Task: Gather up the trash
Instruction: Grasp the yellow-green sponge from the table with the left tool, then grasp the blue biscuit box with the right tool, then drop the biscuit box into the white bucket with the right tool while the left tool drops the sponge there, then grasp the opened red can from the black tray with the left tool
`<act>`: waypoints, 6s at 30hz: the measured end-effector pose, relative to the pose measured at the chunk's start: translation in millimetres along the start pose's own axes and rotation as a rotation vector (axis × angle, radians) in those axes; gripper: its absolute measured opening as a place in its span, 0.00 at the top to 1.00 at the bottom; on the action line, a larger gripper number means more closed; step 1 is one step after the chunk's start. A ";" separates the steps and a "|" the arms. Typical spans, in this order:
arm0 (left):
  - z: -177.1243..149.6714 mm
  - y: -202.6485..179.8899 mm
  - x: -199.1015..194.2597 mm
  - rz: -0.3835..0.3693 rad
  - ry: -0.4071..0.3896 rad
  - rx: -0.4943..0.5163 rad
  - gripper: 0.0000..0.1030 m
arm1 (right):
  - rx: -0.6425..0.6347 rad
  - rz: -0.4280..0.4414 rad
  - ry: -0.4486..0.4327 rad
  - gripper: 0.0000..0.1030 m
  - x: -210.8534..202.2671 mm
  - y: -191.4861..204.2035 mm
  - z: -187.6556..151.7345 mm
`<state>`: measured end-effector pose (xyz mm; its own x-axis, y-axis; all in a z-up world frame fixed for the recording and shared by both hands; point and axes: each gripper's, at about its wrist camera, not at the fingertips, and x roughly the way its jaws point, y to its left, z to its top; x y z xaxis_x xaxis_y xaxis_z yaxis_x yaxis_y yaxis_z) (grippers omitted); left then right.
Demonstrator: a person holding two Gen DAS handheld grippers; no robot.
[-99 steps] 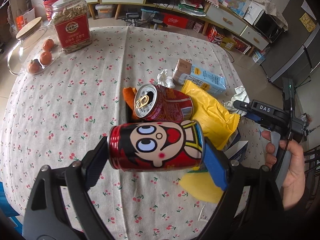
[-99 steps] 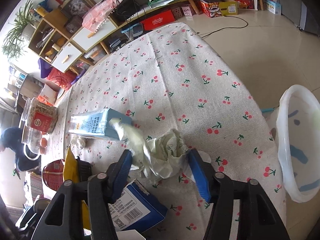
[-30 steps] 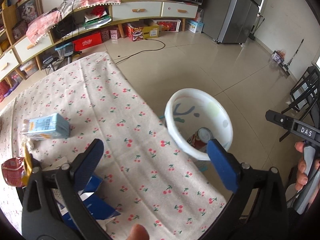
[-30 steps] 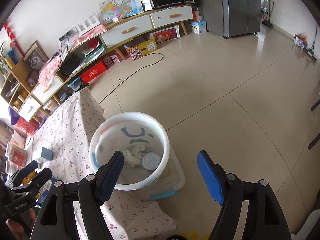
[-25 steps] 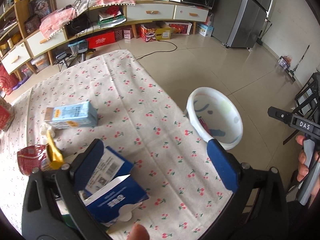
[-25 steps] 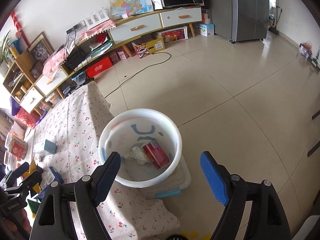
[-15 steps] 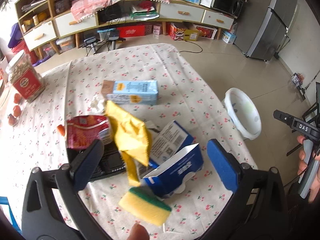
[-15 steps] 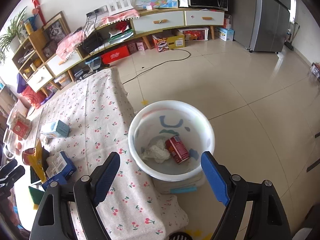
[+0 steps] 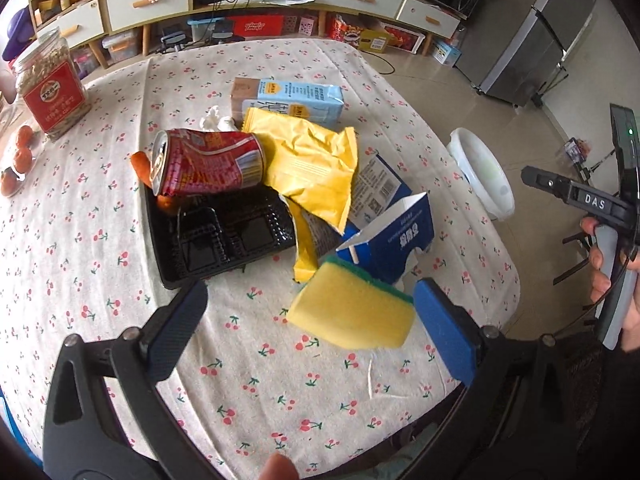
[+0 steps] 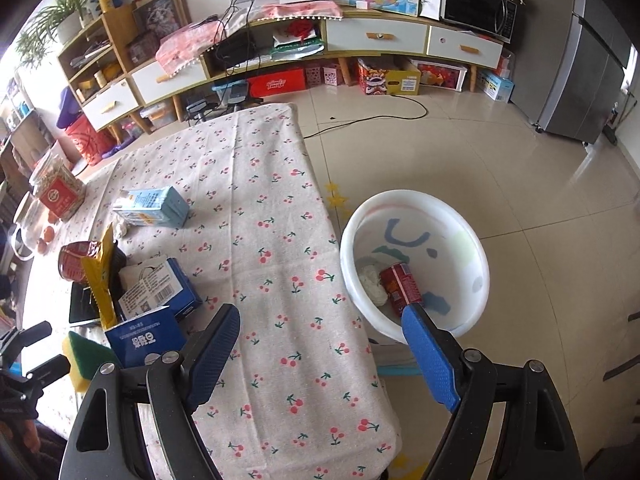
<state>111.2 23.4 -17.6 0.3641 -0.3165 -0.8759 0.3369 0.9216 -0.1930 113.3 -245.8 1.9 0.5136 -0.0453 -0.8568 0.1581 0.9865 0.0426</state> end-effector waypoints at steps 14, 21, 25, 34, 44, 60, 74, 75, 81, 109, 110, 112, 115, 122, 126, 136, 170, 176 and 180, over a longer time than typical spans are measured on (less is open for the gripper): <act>-14.7 -27.3 23.4 0.008 0.043 0.148 0.40 | -0.059 -0.007 0.043 0.18 10.5 33.9 -10.0; -13.9 -8.3 -19.6 -0.021 -0.087 0.058 0.42 | -0.107 0.002 0.072 0.17 21.1 57.4 -10.8; -16.3 12.9 -36.5 0.018 -0.129 -0.014 0.43 | -0.150 0.025 0.100 0.17 30.1 80.4 -12.6; -33.3 54.8 -49.1 0.066 -0.140 -0.104 0.43 | -0.215 0.064 0.191 0.17 52.6 116.2 -20.5; -54.9 85.6 -58.5 0.088 -0.127 -0.134 0.43 | -0.404 -0.039 0.264 0.19 86.5 136.6 -43.2; -45.5 74.2 -64.6 0.067 -0.156 -0.149 0.43 | -0.413 0.080 0.249 0.80 74.4 142.7 -46.0; -19.8 33.1 -51.7 0.039 -0.173 -0.109 0.43 | -0.288 0.089 0.138 0.80 34.4 83.7 -34.2; -17.8 29.5 -50.0 0.036 -0.173 -0.106 0.43 | -0.270 0.085 0.132 0.80 32.9 76.5 -32.5; -2.6 5.5 -37.4 0.017 -0.171 -0.091 0.43 | -0.127 0.046 0.093 0.80 25.9 13.3 -20.9; 57.9 -117.7 26.7 -0.049 -0.185 0.027 0.44 | 0.256 -0.012 0.078 0.49 38.2 -166.7 -11.1; 61.9 -124.0 29.6 -0.056 -0.183 0.033 0.44 | 0.264 -0.012 0.072 0.47 34.0 -169.4 -12.2; 68.2 -136.1 36.8 -0.077 -0.175 0.044 0.44 | 0.274 -0.019 0.059 0.45 26.3 -175.2 -14.2; 77.8 -158.2 50.4 -0.097 -0.159 0.073 0.44 | 0.287 -0.046 0.035 0.39 14.3 -187.1 -19.1; 101.9 -213.5 82.5 -0.135 -0.143 0.145 0.44 | 0.356 -0.082 0.006 0.34 -9.6 -223.2 -38.3; 114.0 -235.9 95.4 -0.152 -0.168 0.182 0.44 | 0.377 -0.090 -0.006 0.34 -22.2 -234.9 -46.5; 118.5 -248.2 120.3 -0.084 -0.179 0.199 0.10 | 0.342 -0.133 -0.050 0.28 -32.3 -226.3 -43.2; 60.4 50.0 -1.0 0.161 -0.100 -0.257 0.07 | 0.093 -0.064 -0.001 0.20 3.0 -55.0 6.0; 56.4 97.2 15.1 0.101 -0.030 -0.400 0.26 | 0.064 -0.045 0.019 0.20 15.8 -25.2 13.9; 52.7 109.6 29.7 0.033 0.012 -0.466 0.29 | 0.042 -0.032 0.030 0.20 21.1 -4.8 17.1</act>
<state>204.7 103.2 -41.5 0.3572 -0.2852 -0.8894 -0.1022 0.9346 -0.3407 137.8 -254.2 -7.6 0.4827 -0.0717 -0.8729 0.2096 0.9771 0.0356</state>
